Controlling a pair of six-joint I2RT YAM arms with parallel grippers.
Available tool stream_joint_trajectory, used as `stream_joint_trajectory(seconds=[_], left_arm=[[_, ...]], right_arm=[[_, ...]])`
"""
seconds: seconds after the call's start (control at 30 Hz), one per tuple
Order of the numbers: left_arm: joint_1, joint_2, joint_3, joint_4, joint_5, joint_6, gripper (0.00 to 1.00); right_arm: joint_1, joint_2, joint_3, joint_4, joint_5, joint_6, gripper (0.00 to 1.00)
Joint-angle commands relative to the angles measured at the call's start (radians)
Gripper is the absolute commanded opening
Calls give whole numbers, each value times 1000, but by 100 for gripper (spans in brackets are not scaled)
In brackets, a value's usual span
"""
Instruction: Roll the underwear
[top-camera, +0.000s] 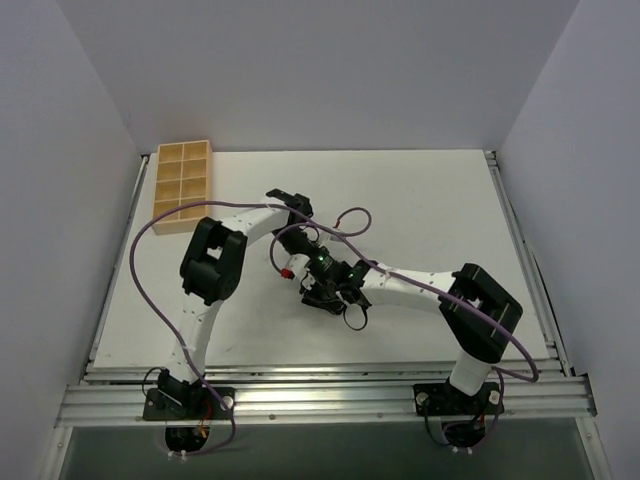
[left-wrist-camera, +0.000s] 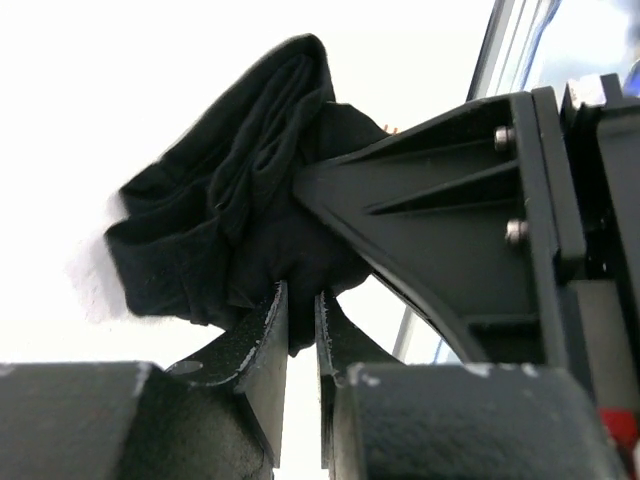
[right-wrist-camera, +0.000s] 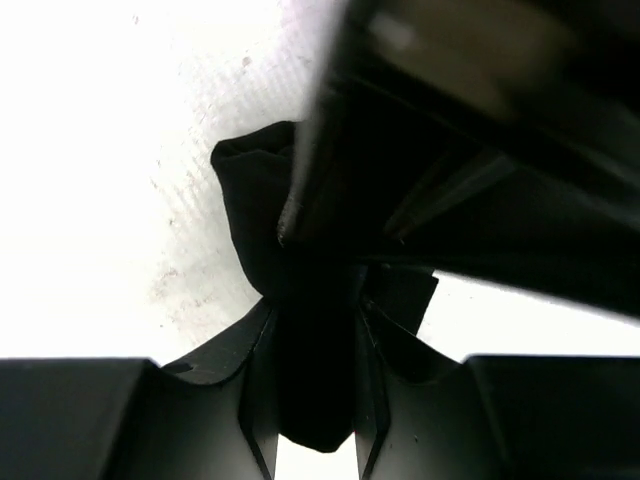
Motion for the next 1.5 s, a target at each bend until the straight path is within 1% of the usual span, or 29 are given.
stream_joint_trajectory(seconds=[0.0, 0.07, 0.1, 0.2, 0.37, 0.47, 0.5, 0.53, 0.57, 0.63, 0.7, 0.77, 0.8, 0.87, 0.9, 0.93, 1.0, 1.03, 1.1, 1.17, 1.2, 1.23, 1.27, 1.3, 1.37, 1.47], left_arm=[[52, -52, -55, 199, 58, -130, 22], [75, -88, -106, 256, 64, -183, 24], [101, -101, -122, 316, 64, -238, 25], [152, -139, -173, 384, 82, -305, 28], [193, -206, -233, 456, 66, -362, 31], [219, -240, -262, 520, 107, -408, 32], [224, -246, -279, 548, 116, -430, 34], [228, -257, -285, 556, 124, -436, 42], [235, -260, -290, 560, 139, -436, 46], [239, -271, -290, 544, 142, -425, 46], [244, -280, -290, 542, 84, -448, 46], [250, -308, -305, 568, 56, -479, 45], [255, -325, -319, 626, 17, -531, 44], [258, -393, -368, 693, -28, -577, 44], [258, -421, -388, 773, -74, -642, 44], [259, -481, -408, 808, -162, -660, 44], [259, -533, -432, 852, -256, -691, 44], [258, -576, -432, 855, -354, -700, 44], [261, -616, -423, 872, -419, -703, 44], [262, -682, -437, 905, -454, -691, 47], [261, -706, -493, 989, -492, -713, 48], [264, -754, -526, 1031, -531, -747, 47], [271, -772, -550, 1074, -546, -770, 34], [274, -785, -581, 1079, -536, -784, 34], [278, -803, -606, 1086, -447, -771, 34], [258, -797, -661, 1060, -332, -822, 16]], right_arm=[[-59, 18, 17, 71, -38, 104, 11], [-88, 21, 15, 80, -93, 141, 8], [-97, 27, 12, 98, -105, 173, 5], [-129, 50, -4, 131, -148, 225, 0], [-171, 38, -76, 240, -219, 336, 0], [-180, 50, -98, 290, -240, 375, 0], [-183, 58, -109, 298, -253, 385, 0], [-186, 61, -113, 318, -259, 391, 0], [-189, 64, -118, 329, -266, 408, 0], [-202, 70, -129, 356, -292, 428, 0], [-215, 78, -136, 376, -303, 457, 0], [-228, 81, -162, 428, -331, 480, 0], [-232, 87, -173, 445, -342, 507, 0], [-249, 96, -205, 511, -378, 544, 0], [-252, 107, -216, 533, -392, 579, 0], [-254, 112, -225, 581, -401, 596, 0], [-255, 119, -250, 628, -420, 629, 0], [-258, 122, -258, 658, -421, 647, 0], [-261, 139, -271, 704, -437, 662, 0], [-264, 150, -282, 726, -452, 684, 0], [-266, 161, -291, 737, -454, 690, 0], [-264, 167, -300, 770, -458, 698, 0], [-264, 171, -308, 789, -461, 716, 0], [-264, 181, -328, 830, -473, 728, 0], [-264, 187, -340, 861, -477, 756, 0], [-267, 202, -345, 890, -490, 774, 2]])
